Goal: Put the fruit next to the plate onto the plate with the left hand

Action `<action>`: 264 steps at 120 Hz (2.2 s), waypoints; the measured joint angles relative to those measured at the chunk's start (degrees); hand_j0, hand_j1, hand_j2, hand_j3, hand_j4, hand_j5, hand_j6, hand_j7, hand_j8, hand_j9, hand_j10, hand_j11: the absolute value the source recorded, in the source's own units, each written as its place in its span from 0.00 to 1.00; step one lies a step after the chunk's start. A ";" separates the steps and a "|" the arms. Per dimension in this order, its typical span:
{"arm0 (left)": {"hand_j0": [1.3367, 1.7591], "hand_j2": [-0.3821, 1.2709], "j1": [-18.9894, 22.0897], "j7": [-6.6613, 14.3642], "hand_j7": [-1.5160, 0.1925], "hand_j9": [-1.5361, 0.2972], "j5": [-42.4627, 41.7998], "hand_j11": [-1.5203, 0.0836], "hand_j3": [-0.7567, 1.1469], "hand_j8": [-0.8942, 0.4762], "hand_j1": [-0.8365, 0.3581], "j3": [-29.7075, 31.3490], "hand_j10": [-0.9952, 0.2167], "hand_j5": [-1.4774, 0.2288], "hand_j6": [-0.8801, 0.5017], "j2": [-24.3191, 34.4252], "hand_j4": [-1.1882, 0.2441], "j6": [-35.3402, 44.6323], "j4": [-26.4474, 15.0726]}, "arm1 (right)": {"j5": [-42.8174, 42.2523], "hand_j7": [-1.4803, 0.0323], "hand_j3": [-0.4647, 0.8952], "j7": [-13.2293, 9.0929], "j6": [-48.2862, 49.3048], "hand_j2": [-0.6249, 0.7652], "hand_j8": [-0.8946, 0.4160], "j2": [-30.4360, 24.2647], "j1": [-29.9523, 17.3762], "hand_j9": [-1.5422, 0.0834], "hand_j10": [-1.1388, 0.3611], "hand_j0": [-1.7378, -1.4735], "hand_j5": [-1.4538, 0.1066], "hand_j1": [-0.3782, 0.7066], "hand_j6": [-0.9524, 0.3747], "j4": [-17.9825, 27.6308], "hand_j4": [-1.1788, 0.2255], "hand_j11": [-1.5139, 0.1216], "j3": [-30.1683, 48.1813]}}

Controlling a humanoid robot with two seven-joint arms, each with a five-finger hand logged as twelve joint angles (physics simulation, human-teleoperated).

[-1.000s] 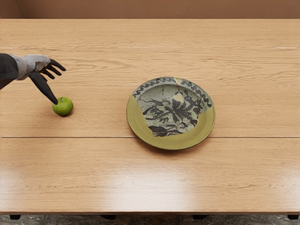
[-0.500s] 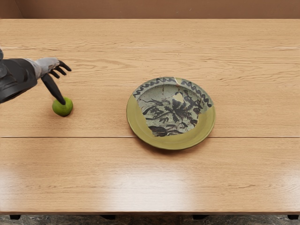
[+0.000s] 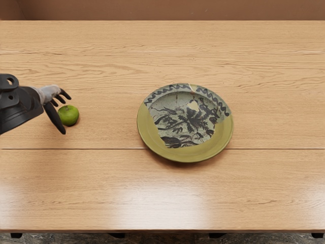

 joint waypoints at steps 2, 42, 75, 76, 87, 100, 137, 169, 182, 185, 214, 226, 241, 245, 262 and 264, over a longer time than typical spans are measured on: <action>0.76 0.26 0.01 0.00 0.70 0.66 -0.19 0.75 0.40 0.47 0.74 0.03 0.61 0.68 0.45 -0.03 0.65 0.12 0.04 | 0.00 0.95 0.34 0.00 -0.01 0.44 0.66 0.00 0.00 0.92 0.74 0.30 0.90 0.07 0.69 0.00 0.81 0.90 0.00; 0.76 0.26 0.00 0.00 0.70 0.66 -1.18 0.74 0.40 0.47 0.74 1.53 0.61 0.67 0.45 -2.48 0.65 4.08 1.38 | -0.02 0.95 0.34 0.00 0.03 0.44 0.66 0.00 0.00 0.92 0.74 0.30 0.90 0.07 0.69 0.00 0.81 0.90 0.00; 0.76 0.26 0.09 0.00 0.69 0.65 -1.00 0.74 0.40 0.46 0.73 3.05 0.60 0.67 0.45 -5.67 0.65 6.58 3.64 | -0.04 0.95 0.34 0.00 0.04 0.44 0.66 0.00 0.05 0.92 0.74 0.30 0.90 0.07 0.69 -0.02 0.81 0.90 -0.03; 0.76 0.26 0.10 0.00 0.69 0.65 -0.99 0.73 0.40 0.46 0.73 3.12 0.60 0.67 0.44 -5.75 0.64 6.63 3.71 | -0.03 0.95 0.34 0.00 0.04 0.44 0.66 0.00 0.05 0.92 0.74 0.30 0.90 0.07 0.69 -0.02 0.81 0.90 -0.04; 0.76 0.27 0.39 0.00 0.68 0.64 -0.99 0.72 0.40 0.45 0.72 3.65 0.59 0.66 0.44 -6.19 0.64 6.96 4.33 | -0.03 0.95 0.34 0.00 0.04 0.44 0.66 0.00 0.07 0.92 0.74 0.30 0.90 0.07 0.69 -0.03 0.81 0.90 -0.04; 0.76 0.27 0.53 0.00 0.66 0.63 -1.04 0.71 0.40 0.43 0.70 4.48 0.58 0.64 0.42 -7.12 0.62 7.12 5.07 | -0.01 0.95 0.34 0.00 0.04 0.44 0.66 0.00 0.15 0.92 0.74 0.30 0.90 0.07 0.69 -0.02 0.81 0.90 -0.03; 0.76 0.28 1.07 0.00 0.62 0.59 -1.09 0.66 0.40 0.39 0.64 5.74 0.53 0.59 0.38 -9.79 0.58 7.20 7.24 | -0.01 0.95 0.34 -0.15 0.04 0.44 0.66 0.00 0.34 0.92 0.74 0.30 0.90 0.07 0.69 -0.07 0.81 0.90 -0.01; 0.76 0.29 1.02 0.00 0.55 0.52 -1.07 0.59 0.40 0.33 0.55 6.69 0.45 0.53 0.33 -10.33 0.52 7.21 7.57 | 0.00 0.95 0.34 -0.17 0.04 0.44 0.66 0.00 0.35 0.92 0.74 0.30 0.90 0.07 0.69 -0.04 0.81 0.90 0.00; 0.76 0.30 1.03 0.01 0.51 0.49 -0.94 0.55 0.40 0.31 0.52 6.97 0.41 0.50 0.32 -10.65 0.47 7.30 7.60 | -0.02 0.95 0.34 -0.18 0.04 0.44 0.66 0.00 0.35 0.92 0.74 0.30 0.90 0.07 0.69 -0.06 0.81 0.90 0.00; 0.76 0.31 1.06 0.01 0.50 0.48 -0.94 0.54 0.40 0.32 0.52 7.00 0.40 0.49 0.33 -10.68 0.47 7.29 7.62 | -0.01 0.95 0.34 -0.18 0.04 0.44 0.66 0.00 0.35 0.92 0.74 0.30 0.90 0.07 0.69 -0.06 0.81 0.90 0.00; 0.75 0.43 1.06 0.04 0.42 0.39 -0.97 0.44 0.40 0.30 0.52 7.10 0.32 0.40 0.30 -10.77 0.44 7.18 7.64 | -0.01 0.95 0.34 -0.18 0.04 0.44 0.66 0.00 0.35 0.92 0.74 0.30 0.90 0.07 0.69 -0.08 0.81 0.90 -0.01; 0.75 0.48 1.05 0.05 0.38 0.36 -1.05 0.40 0.40 0.30 0.51 7.07 0.28 0.36 0.30 -10.77 0.44 7.16 7.60 | -0.02 0.95 0.34 -0.18 0.04 0.44 0.66 0.00 0.35 0.92 0.74 0.30 0.90 0.07 0.69 -0.07 0.81 0.90 -0.02; 0.75 0.50 0.70 0.08 0.33 0.32 -1.36 0.35 0.40 0.36 0.46 7.04 0.24 0.30 0.36 -10.77 0.49 6.83 7.56 | -0.02 0.95 0.34 -0.18 0.04 0.44 0.66 0.00 0.35 0.92 0.74 0.30 0.90 0.07 0.69 -0.08 0.81 0.90 -0.03; 0.75 0.58 0.56 0.08 0.32 0.31 -1.47 0.35 0.40 0.37 0.43 7.01 0.24 0.29 0.38 -10.69 0.50 6.61 7.53 | -0.02 0.95 0.34 -0.18 0.04 0.44 0.66 0.00 0.36 0.92 0.74 0.30 0.90 0.07 0.69 -0.08 0.81 0.90 -0.03; 0.75 0.57 -0.39 0.04 0.29 0.29 -2.13 0.32 0.40 0.39 0.44 6.90 0.26 0.24 0.39 -10.40 0.51 4.96 7.35 | -0.01 0.95 0.34 -0.18 0.04 0.44 0.66 0.00 0.40 0.92 0.74 0.30 0.90 0.07 0.69 -0.05 0.81 0.90 -0.03; 0.75 0.58 -0.89 0.04 0.29 0.29 -2.32 0.32 0.40 0.40 0.44 6.89 0.26 0.24 0.39 -10.35 0.51 4.67 7.33 | -0.01 0.95 0.34 -0.18 0.04 0.44 0.66 0.00 0.40 0.92 0.74 0.30 0.90 0.07 0.69 -0.04 0.81 0.90 -0.02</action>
